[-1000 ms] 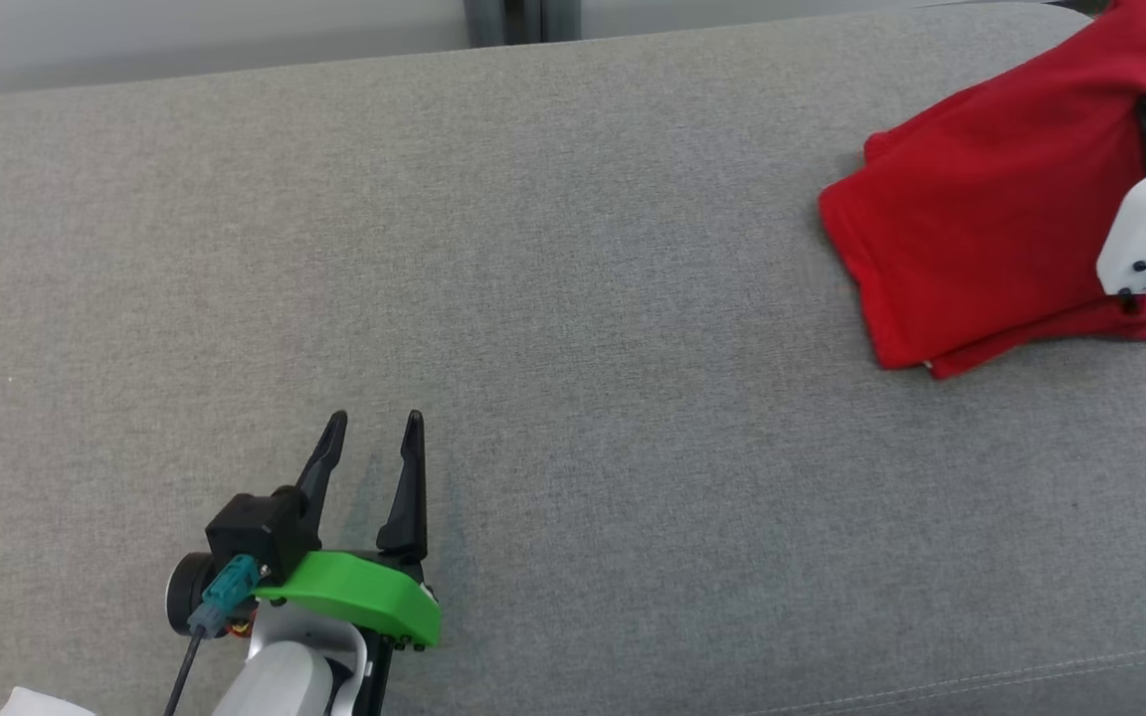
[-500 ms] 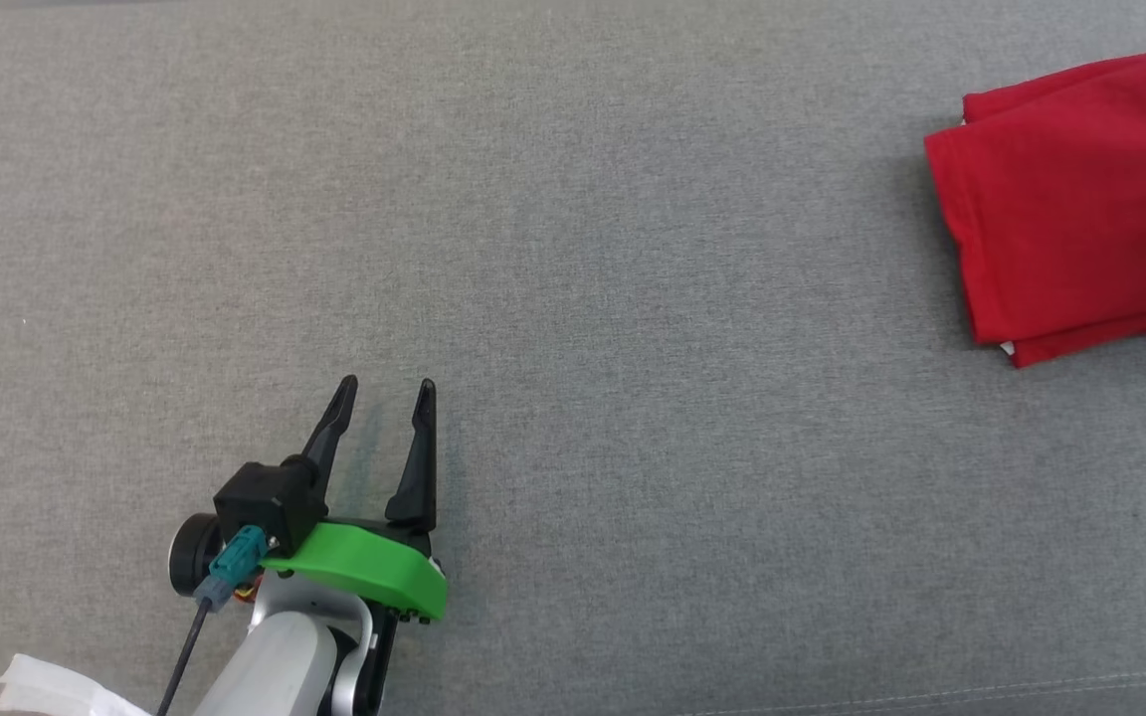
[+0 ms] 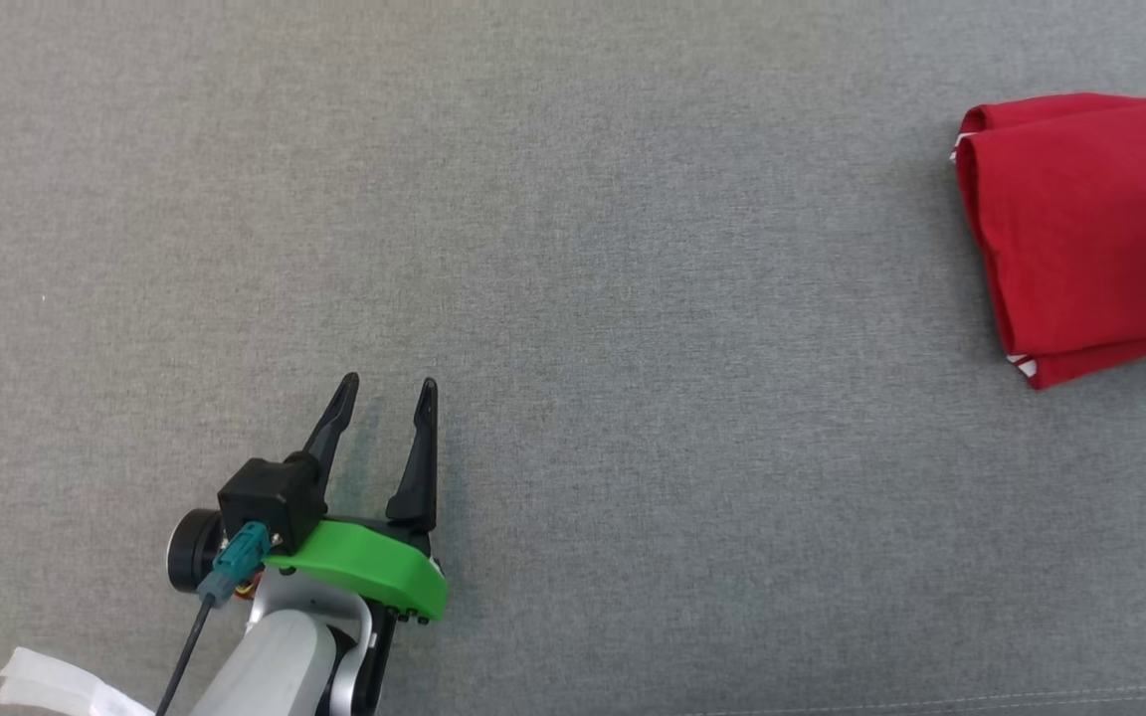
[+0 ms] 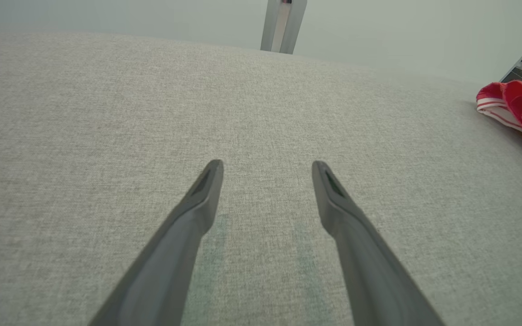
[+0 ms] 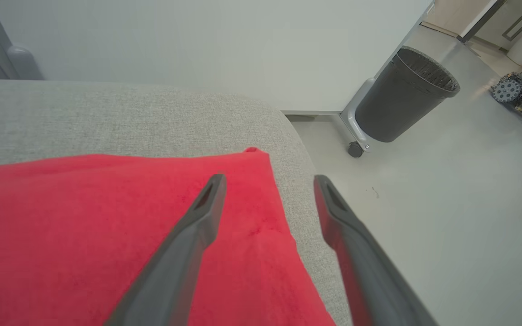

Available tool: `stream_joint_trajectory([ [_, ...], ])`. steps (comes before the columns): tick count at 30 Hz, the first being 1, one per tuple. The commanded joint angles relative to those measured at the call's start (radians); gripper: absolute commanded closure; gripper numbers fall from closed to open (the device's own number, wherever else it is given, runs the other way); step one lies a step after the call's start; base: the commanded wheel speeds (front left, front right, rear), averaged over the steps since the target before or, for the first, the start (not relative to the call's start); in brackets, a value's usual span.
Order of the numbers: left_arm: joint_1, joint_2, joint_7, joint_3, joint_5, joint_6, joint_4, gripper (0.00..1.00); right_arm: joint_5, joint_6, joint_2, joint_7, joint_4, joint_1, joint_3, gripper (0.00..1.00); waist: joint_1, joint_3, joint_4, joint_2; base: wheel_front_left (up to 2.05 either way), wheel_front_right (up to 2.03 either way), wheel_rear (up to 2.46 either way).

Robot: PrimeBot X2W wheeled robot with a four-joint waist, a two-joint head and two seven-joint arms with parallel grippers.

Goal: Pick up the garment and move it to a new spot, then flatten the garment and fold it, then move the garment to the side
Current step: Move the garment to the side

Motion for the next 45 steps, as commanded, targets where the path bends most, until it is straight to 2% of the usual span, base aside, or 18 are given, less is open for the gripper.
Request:
stream_joint_trajectory([
  [1,-0.002,0.009,-0.002,0.003,-0.008,0.004,0.0,0.0,-0.002,-0.002,0.007,-0.02,0.006,-0.016,0.015,0.0,0.0,-0.027,-0.015,0.0,0.0,0.0,0.0],
  [7,0.018,0.015,-0.008,0.013,-0.018,0.007,0.001,0.0,0.041,-0.002,0.057,-0.093,0.014,-0.025,0.098,0.0,0.0,-0.105,-0.028,0.0,0.0,0.0,0.0],
  [15,0.055,0.021,-0.018,0.058,-0.042,0.025,0.017,0.0,0.123,-0.002,0.111,-0.168,-0.048,0.069,0.199,0.0,0.0,-0.234,-0.011,0.0,0.0,0.0,0.0],
  [22,0.114,0.03,-0.025,0.131,-0.069,0.044,0.053,0.0,0.199,-0.002,0.201,-0.219,-0.176,0.223,0.255,0.0,0.0,-0.317,0.007,0.0,0.0,0.0,0.0],
  [30,0.169,0.015,-0.027,0.163,-0.047,0.046,0.052,0.0,0.206,-0.002,0.306,-0.245,-0.342,0.425,0.295,0.0,0.0,-0.363,0.036,0.0,0.0,0.0,0.0],
  [36,0.194,-0.01,-0.026,0.174,-0.018,0.038,0.045,0.0,0.171,-0.002,0.338,-0.251,-0.46,0.566,0.309,0.0,0.0,-0.383,0.051,0.0,0.0,0.0,0.0],
  [45,0.226,-0.036,-0.026,0.168,0.018,0.023,0.062,0.0,0.288,-0.002,0.339,-0.27,-0.541,0.727,0.354,0.0,0.0,-0.392,0.054,0.0,0.0,0.0,0.0],
])
